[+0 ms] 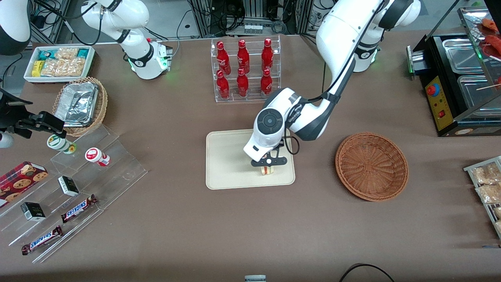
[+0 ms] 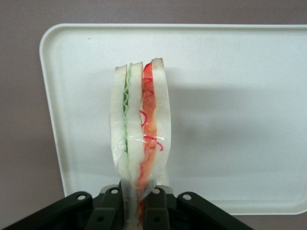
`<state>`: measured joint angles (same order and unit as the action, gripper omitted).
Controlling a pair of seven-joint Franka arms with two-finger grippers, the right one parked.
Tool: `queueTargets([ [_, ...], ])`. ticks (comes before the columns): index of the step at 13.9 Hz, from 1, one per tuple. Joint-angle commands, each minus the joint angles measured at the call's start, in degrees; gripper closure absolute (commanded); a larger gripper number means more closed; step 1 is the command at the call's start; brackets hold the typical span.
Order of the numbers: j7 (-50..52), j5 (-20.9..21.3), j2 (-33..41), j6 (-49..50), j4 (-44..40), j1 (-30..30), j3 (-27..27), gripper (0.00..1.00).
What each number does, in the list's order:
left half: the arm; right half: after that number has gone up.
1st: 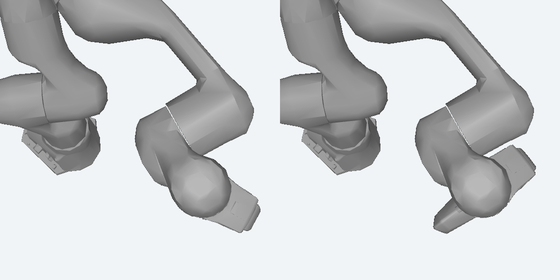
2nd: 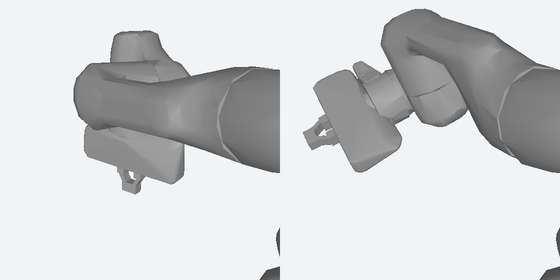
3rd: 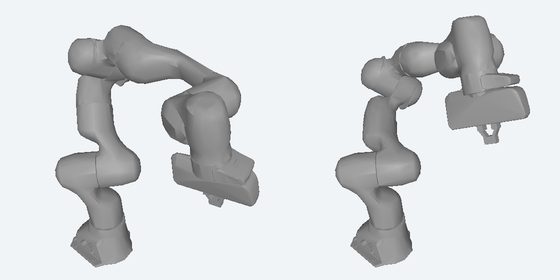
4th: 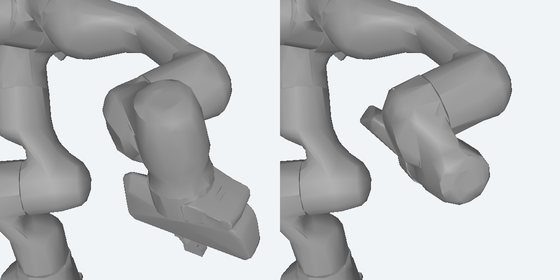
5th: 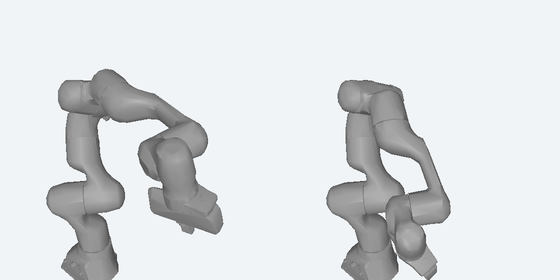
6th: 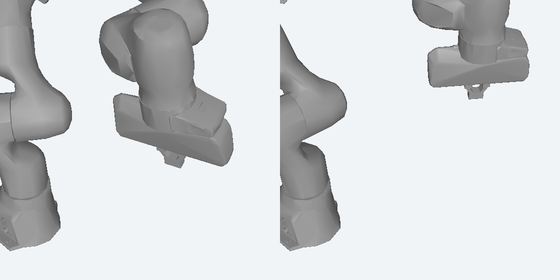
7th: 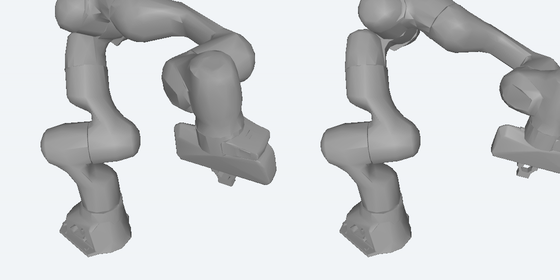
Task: Place sandwich from basket to tray
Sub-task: 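Lift the sandwich and carry it with the left gripper over the tray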
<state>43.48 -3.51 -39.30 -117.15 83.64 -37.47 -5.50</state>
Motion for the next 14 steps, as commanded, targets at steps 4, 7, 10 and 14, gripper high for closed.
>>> queueTargets([
  [4,3.1,-0.1,-3.4,-1.7,-3.4,-2.0,0.9,0.92],
  [7,4.0,-0.1,-3.6,-1.9,-3.4,-1.9,0.8,0.92],
  [10,6.1,-0.2,-4.0,-3.3,-3.4,-1.9,0.9,0.91],
  [14,5.7,-0.2,-4.6,-3.4,-3.4,-1.9,0.9,0.59],
])
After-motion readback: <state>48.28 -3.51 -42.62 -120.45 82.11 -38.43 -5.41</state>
